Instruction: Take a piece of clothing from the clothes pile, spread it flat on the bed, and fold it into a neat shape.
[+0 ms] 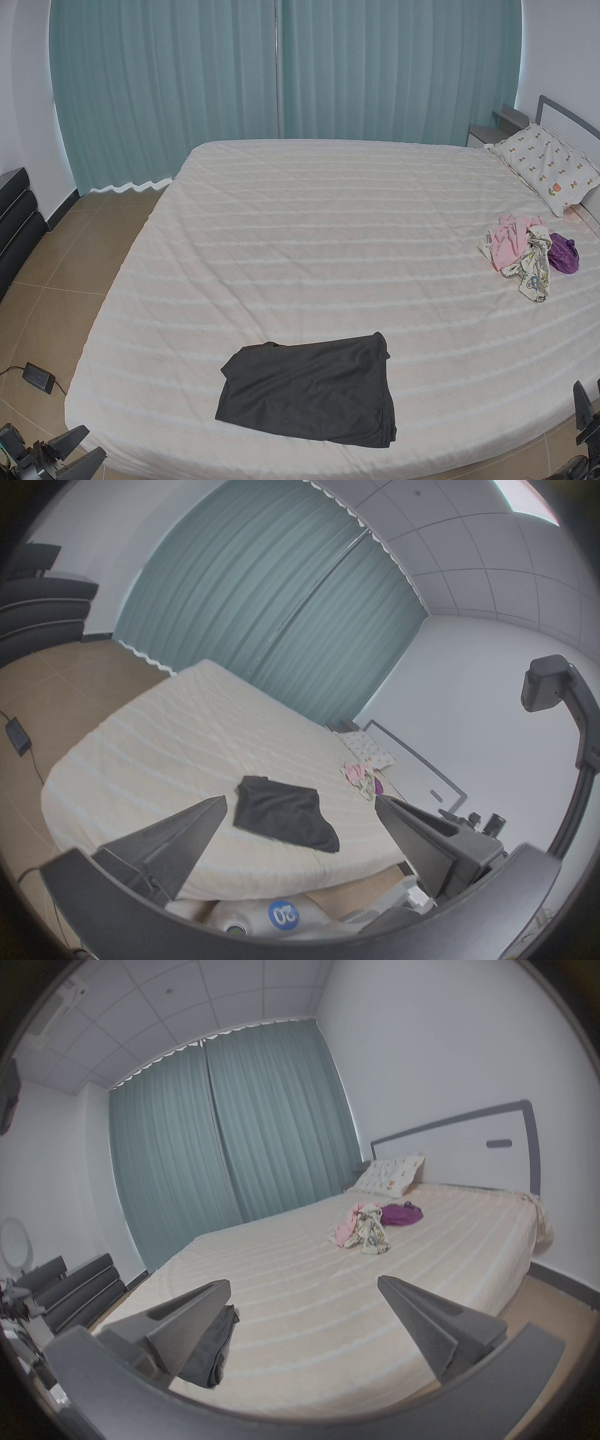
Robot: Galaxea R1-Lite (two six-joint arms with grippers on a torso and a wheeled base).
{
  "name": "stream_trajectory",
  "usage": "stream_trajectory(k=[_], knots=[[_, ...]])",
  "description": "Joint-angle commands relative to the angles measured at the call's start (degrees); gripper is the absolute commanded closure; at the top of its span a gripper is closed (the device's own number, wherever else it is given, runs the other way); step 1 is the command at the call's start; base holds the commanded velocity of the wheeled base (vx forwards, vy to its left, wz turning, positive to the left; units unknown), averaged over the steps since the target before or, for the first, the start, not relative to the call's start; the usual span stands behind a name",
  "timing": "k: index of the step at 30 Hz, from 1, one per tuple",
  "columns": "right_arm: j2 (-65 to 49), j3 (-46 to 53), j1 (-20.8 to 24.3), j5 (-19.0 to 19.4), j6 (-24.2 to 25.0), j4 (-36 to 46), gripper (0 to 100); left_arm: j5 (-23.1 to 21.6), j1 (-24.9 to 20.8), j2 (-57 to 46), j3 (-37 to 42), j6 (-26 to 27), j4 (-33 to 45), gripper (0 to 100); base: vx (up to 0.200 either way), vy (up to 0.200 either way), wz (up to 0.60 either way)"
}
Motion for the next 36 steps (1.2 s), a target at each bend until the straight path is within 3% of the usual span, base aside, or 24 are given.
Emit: stream_trajectory(k=[1, 3, 8, 9, 10, 12, 15, 17, 26, 29, 30, 33, 36], knots=[[-7.9, 0.9, -2.8, 3.9, -4.2, 1.0, 0, 2.7, 3.9, -8.0, -0.3, 0.3, 0.9, 0, 0.000, 0.000, 0.00], [-7.9, 0.9, -2.8, 4.2, -7.4, 1.3, 0, 4.0, 4.9, -11.4, 0.0, 2.2, 0.5, 0, 0.000, 0.000, 0.00], [-7.9, 0.9, -2.7, 4.8, -11.4, 1.7, 0, 18.9, 4.9, -11.4, 1.2, 16.3, 0.0, 0, 0.000, 0.000, 0.00], [-7.9, 0.9, -2.8, 4.9, -11.4, 1.7, 0, 19.3, 4.9, -11.4, 1.2, 16.9, -0.1, 0, 0.000, 0.000, 0.00], [-7.9, 0.9, -2.8, 5.8, -12.2, 1.9, 0, 22.4, 4.9, -11.4, 1.5, 23.1, 0.1, 0, 0.000, 0.000, 0.00], [-7.9, 0.9, -2.7, 6.7, -13.4, 2.2, 0, 26.0, 4.9, -11.4, 1.6, 27.3, 0.2, 0, 0.000, 0.000, 0.00], [-7.9, 0.9, -2.7, 7.2, -14.0, 2.5, 0, 34.6, 4.9, -11.4, 1.6, 31.2, 0.4, 0, 0.000, 0.000, 0.00], [-7.9, 1.0, -2.8, 8.4, -13.9, 4.1, 0, 37.5, 4.9, -11.4, 1.6, 33.1, 0.4, 0, 0.000, 0.000, 0.00], [-7.9, 1.0, -2.8, 8.9, -14.7, 5.1, 0, 36.7, 4.9, -11.4, 1.6, 33.0, 0.5, 0, 0.000, 0.000, 0.00], [-7.9, 1.0, -2.8, 9.0, -14.9, 5.1, 0, 33.5, 4.9, -11.4, 1.6, 33.3, 0.4, 0, 0.000, 0.000, 0.00], [-7.9, 1.0, -2.8, 9.0, -14.9, 5.1, 0, 29.9, 4.9, -11.4, 1.5, 32.9, 0.5, 0, 0.000, 0.000, 0.00], [-7.9, 1.0, -2.8, 9.0, -15.0, 5.1, 0, 24.6, 4.9, -11.4, 1.7, 30.6, 1.9, 0, 0.000, 0.000, 0.00], [-7.9, 0.9, -2.8, 9.0, -15.0, 5.2, 0, 23.4, 4.7, -10.9, 1.5, 30.5, 4.0, 0, 0.000, 0.000, 0.00]])
